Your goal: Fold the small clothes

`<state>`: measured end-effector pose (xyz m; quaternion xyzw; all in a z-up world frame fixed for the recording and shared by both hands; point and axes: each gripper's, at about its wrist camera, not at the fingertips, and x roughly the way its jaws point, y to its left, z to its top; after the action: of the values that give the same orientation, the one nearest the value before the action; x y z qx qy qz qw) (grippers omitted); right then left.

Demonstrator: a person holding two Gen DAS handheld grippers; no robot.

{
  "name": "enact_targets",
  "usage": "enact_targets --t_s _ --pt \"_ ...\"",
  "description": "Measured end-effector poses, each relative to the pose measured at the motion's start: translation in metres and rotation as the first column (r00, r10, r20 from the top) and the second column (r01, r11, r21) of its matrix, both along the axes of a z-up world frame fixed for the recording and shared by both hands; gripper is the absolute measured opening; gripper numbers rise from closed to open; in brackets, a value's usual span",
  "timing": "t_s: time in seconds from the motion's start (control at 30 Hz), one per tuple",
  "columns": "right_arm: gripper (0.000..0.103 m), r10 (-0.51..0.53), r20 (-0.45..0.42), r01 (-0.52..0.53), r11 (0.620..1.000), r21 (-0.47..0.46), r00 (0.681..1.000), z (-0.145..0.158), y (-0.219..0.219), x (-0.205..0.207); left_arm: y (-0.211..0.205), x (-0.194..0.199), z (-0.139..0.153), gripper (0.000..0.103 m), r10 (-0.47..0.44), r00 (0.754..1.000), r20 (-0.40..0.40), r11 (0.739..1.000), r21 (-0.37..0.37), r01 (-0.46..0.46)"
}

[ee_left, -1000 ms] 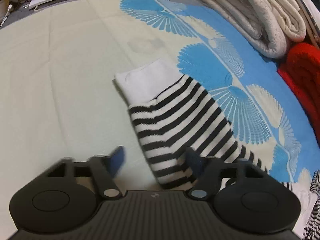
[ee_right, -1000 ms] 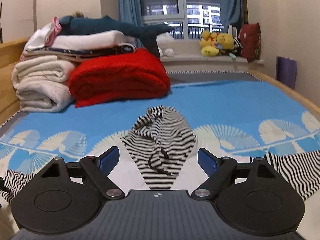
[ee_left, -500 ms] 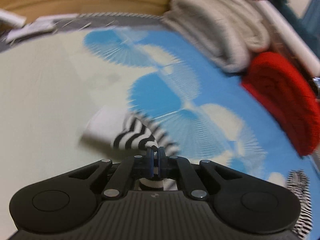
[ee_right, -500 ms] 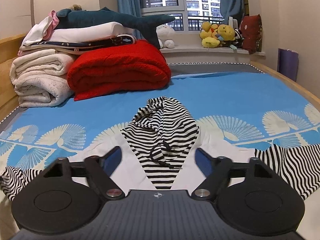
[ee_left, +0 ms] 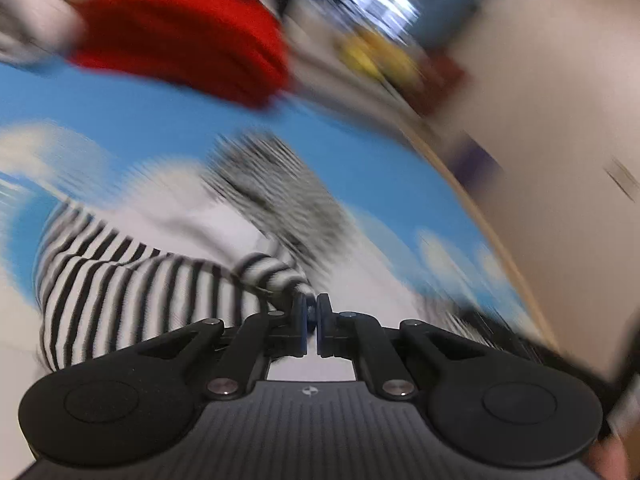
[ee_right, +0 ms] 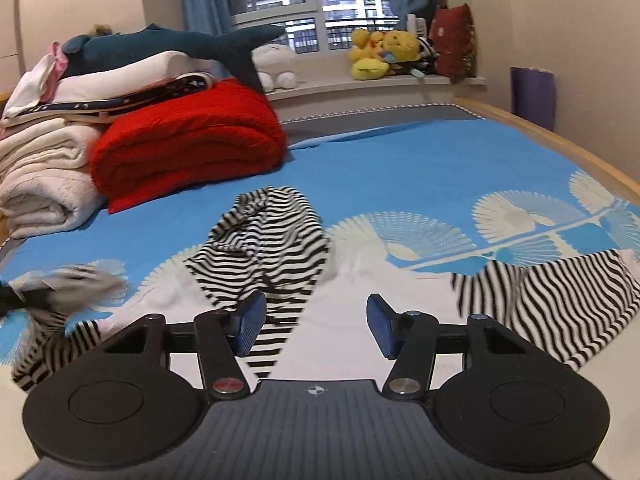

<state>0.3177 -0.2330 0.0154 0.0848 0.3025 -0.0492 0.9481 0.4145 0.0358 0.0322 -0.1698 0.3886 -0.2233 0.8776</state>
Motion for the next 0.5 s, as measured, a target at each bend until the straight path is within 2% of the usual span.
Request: enact_targets --t_s 0.03,0.07,0.13,0.23,0.3,0.4,0.5 --pt "0.058 -0.011 -0.003 0.011 1.0 0.003 1.0 -0.001 -0.005 0.0 -0.006 0.001 -0.001 0.005 -0.02 1.0 -0.007 1.0 0.008 0.02" --pt "0.058 -0.023 -0.008 0.023 1.0 0.01 1.0 -0.002 -0.01 -0.001 -0.004 0.004 0.001 0.007 0.001 1.0 -0.004 1.0 0.018 -0.001" --pt "0.058 -0.039 -0.02 0.04 0.999 0.035 0.999 -0.003 -0.019 0.0 0.014 0.013 0.003 0.01 0.087 0.996 -0.011 0.996 0.005 -0.087" --pt "0.058 -0.044 -0.031 0.046 0.997 0.065 0.999 -0.005 -0.029 0.0 0.05 0.024 -0.005 0.01 0.255 0.966 -0.049 0.967 0.019 -0.255" --pt "0.058 -0.039 -0.049 0.043 0.995 0.088 0.998 -0.01 -0.031 0.001 0.068 0.032 -0.013 0.01 0.324 0.942 -0.09 0.946 0.055 -0.321" --pt "0.058 -0.04 -0.118 0.063 0.978 0.198 0.992 -0.025 -0.038 0.007 0.08 0.036 -0.025 0.01 0.363 0.921 -0.14 0.929 0.126 -0.347" --pt "0.058 -0.078 -0.247 0.162 0.926 0.341 0.966 -0.05 -0.048 0.013 0.088 0.041 -0.03 0.01 0.381 0.909 -0.17 0.923 0.131 -0.362"
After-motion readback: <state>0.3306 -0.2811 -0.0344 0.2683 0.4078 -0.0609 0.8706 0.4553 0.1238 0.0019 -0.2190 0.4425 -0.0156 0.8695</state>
